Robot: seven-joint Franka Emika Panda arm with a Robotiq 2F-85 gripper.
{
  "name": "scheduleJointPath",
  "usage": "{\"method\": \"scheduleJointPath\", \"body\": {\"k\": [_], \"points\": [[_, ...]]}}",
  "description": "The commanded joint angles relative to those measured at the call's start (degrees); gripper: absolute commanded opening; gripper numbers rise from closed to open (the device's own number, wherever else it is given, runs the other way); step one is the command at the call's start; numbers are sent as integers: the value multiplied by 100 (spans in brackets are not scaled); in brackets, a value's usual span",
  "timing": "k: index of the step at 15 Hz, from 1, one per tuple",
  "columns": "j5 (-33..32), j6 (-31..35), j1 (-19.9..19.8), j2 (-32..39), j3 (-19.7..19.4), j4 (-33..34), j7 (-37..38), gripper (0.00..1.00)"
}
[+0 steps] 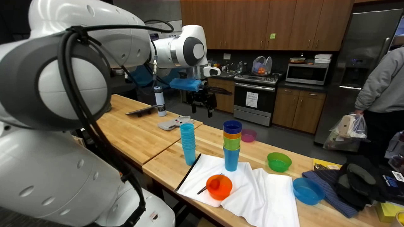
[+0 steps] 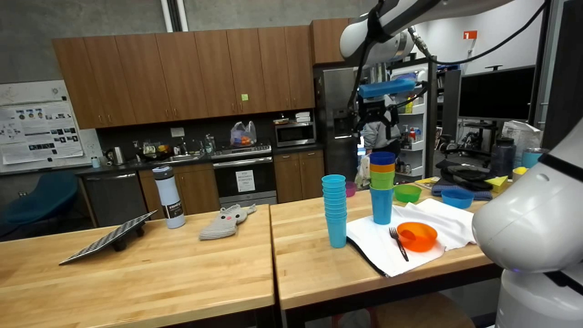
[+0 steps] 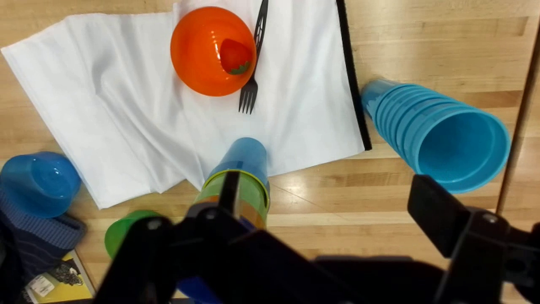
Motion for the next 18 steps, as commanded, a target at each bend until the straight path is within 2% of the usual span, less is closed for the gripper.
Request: {"method": "scheduleJointPath", "body": {"k": [1,5,13,18], "points": [[-11,28,-163,-126,-186,-37,109,100],[-27,125,-348,-145,-394,-68,78,100],[-124,886,-555,116,-727,-91,-259,100],[-136,993,-680,557,-1224,321,-1196,100]]}}
